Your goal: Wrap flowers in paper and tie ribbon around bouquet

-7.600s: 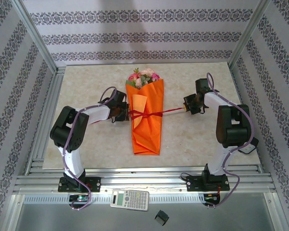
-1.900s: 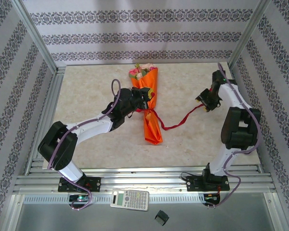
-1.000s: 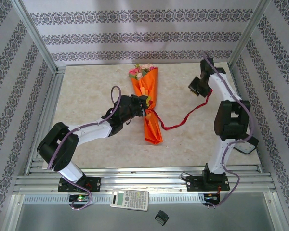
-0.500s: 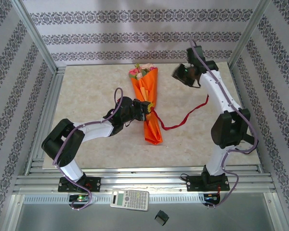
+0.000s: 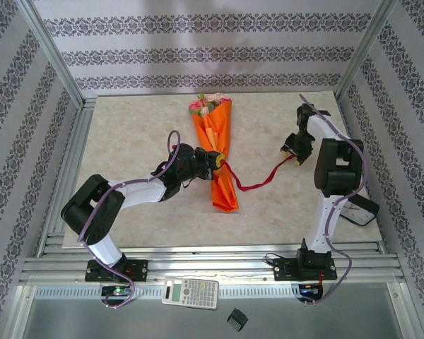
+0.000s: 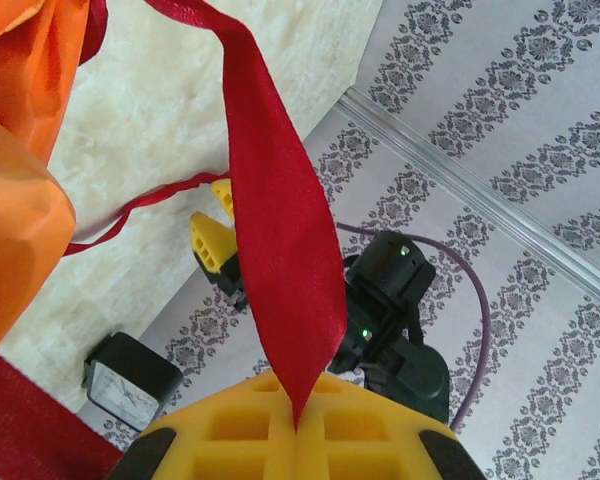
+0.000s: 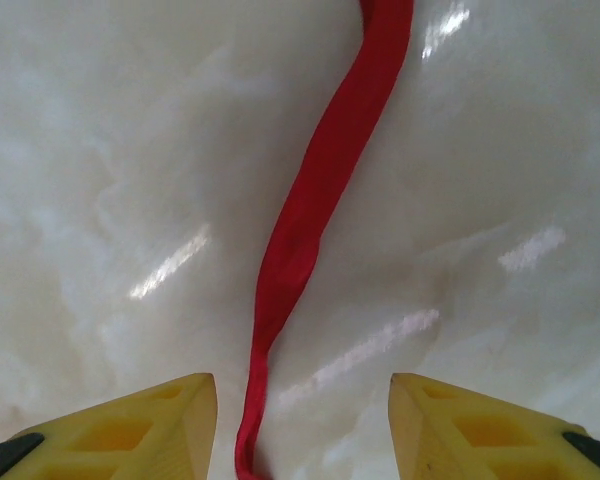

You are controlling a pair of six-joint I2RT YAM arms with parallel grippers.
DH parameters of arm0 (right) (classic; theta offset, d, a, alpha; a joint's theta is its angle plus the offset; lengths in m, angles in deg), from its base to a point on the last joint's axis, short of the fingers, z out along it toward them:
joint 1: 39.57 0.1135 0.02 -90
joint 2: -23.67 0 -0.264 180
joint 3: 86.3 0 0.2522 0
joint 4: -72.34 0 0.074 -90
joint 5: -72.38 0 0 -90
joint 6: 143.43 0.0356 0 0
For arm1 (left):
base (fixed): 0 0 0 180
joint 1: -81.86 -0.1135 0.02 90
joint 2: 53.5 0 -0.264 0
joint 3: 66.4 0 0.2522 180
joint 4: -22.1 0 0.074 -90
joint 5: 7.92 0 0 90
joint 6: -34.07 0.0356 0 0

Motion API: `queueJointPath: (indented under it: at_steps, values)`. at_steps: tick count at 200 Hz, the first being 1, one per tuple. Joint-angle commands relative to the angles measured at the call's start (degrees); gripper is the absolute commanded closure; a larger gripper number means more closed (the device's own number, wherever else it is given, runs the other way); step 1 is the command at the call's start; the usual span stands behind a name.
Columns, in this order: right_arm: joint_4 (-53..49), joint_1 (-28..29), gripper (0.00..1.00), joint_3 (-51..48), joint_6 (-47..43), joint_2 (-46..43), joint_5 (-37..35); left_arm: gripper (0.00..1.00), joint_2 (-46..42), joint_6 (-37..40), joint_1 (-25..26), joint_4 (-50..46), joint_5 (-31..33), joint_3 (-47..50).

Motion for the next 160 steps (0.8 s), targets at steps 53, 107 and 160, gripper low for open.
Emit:
queueJointPath:
  at_steps: [53,107,160]
  values:
    - [-4.6,-0.4,0.61,7.6,1.6,7.9,-3.8,1.00,0.5,-0.4,-0.5,4.8,-1.1,-0.5]
    - [-2.5,0.5,1.00,7.4,2.3,9.4,-2.3,1.00,1.2,-0.9,-0.5,5.3,-1.5,-1.2]
    - [4.5,3.6,1.00,3.6,2.3,-4.4,-3.1,1.00,2.2,0.7,-0.8,5.0,-3.5,-1.2]
